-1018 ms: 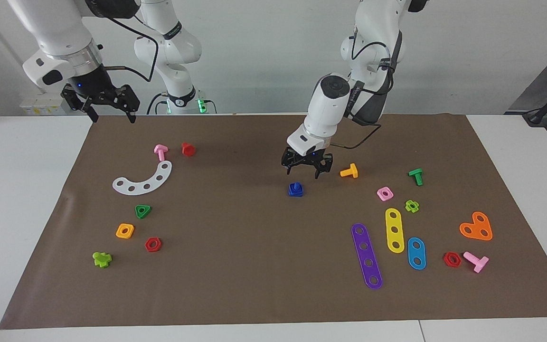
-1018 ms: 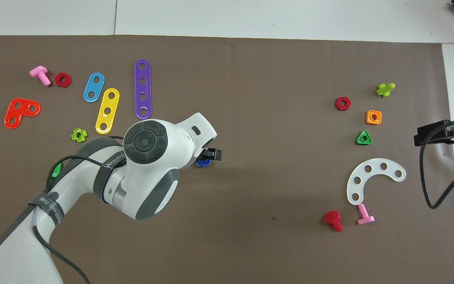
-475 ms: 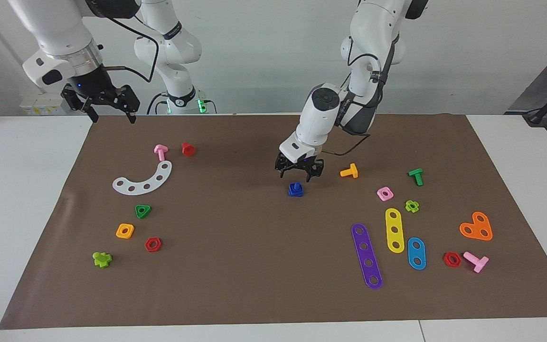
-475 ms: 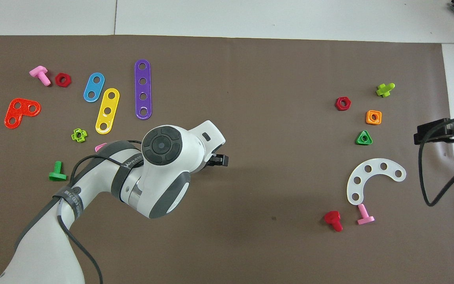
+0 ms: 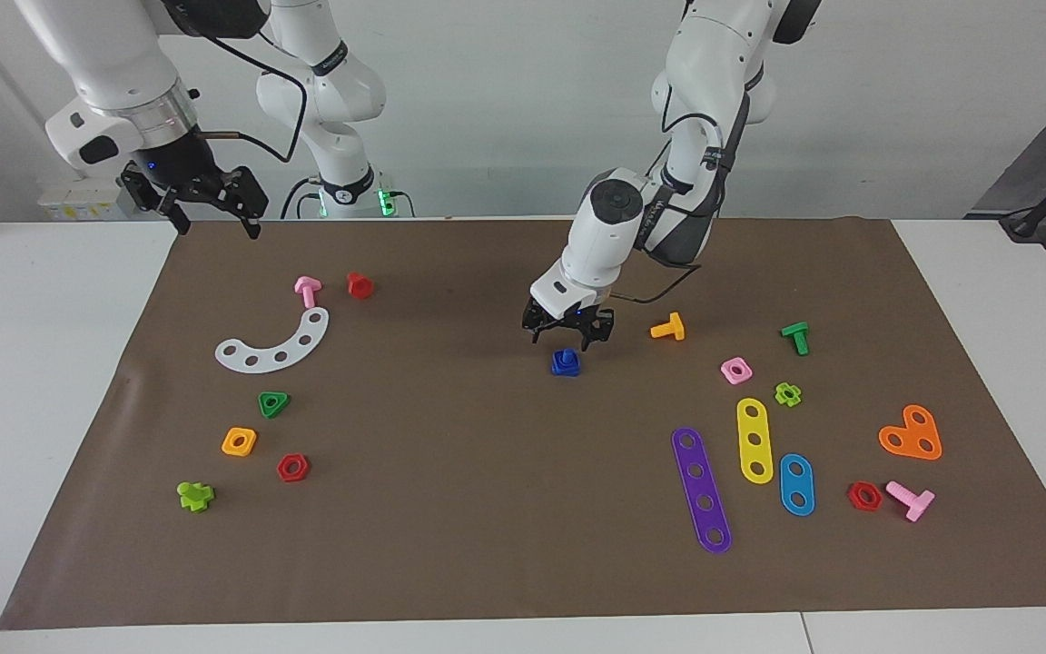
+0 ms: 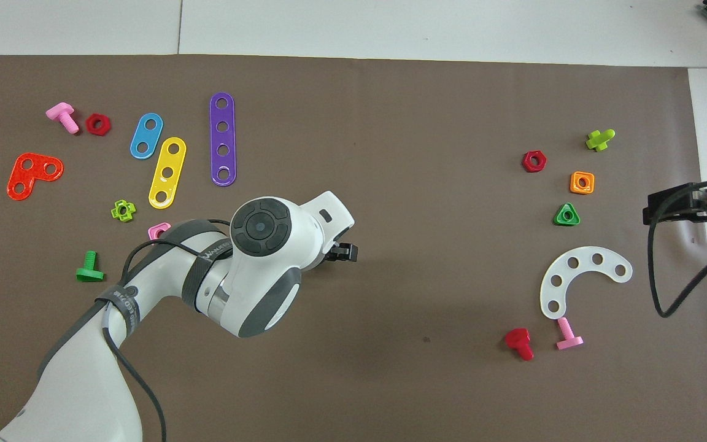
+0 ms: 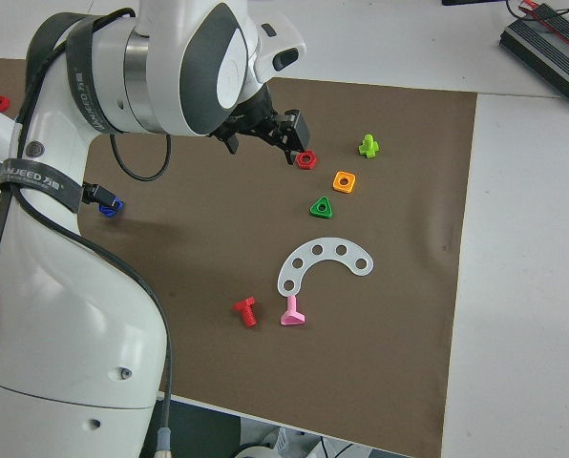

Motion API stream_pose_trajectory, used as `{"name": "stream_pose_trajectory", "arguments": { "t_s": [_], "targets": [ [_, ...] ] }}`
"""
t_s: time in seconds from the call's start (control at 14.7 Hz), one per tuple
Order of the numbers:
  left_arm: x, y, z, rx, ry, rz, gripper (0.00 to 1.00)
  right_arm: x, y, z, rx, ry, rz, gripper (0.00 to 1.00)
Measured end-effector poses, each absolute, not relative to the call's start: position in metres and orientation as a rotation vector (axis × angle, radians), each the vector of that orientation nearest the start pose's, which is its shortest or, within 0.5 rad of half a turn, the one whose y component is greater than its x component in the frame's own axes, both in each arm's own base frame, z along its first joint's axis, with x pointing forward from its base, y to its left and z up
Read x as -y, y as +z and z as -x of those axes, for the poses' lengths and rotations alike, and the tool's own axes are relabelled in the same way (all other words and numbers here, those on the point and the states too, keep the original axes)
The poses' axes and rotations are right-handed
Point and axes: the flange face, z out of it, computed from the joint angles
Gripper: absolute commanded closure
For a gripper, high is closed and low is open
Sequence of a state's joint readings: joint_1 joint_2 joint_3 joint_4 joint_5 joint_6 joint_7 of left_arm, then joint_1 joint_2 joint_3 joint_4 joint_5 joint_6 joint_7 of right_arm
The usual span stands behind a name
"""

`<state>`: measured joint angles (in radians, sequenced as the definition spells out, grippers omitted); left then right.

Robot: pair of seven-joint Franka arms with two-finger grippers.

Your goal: Unscrew and place screws in storage area

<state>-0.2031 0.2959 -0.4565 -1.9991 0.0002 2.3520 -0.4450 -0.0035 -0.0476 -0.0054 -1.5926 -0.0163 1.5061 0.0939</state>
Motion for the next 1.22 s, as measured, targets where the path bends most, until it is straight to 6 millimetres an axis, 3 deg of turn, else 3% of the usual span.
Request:
{"name": "stream_pose_trajectory", "arguments": {
  "t_s": [0.41, 0.54, 0.88, 1.02, 1.22],
  "targets": [
    [0.361, 0.319, -0.484, -0.319, -0.012, 3.277, 0.14, 0.007, 0.634, -0.533, -0.163, 0.061, 3.154, 0.00],
    [0.360, 0.316, -0.485, -0.320, -0.017, 3.275, 0.21, 0.007, 0.634, -0.533, -0.163, 0.062, 3.154, 0.00],
    [0.359, 0.312, -0.485, -0.316, -0.014, 3.271, 0.23, 0.007, 0.633, -0.533, -0.163, 0.065, 3.154, 0.00],
    [0.359, 0.311, -0.484, -0.320, -0.015, 3.267, 0.31, 0.007, 0.633, -0.533, -0.163, 0.066, 3.154, 0.00],
    [0.358, 0.309, -0.483, -0.321, -0.015, 3.265, 0.52, 0.007, 0.633, -0.533, -0.163, 0.067, 3.154, 0.00]
  ]
}}
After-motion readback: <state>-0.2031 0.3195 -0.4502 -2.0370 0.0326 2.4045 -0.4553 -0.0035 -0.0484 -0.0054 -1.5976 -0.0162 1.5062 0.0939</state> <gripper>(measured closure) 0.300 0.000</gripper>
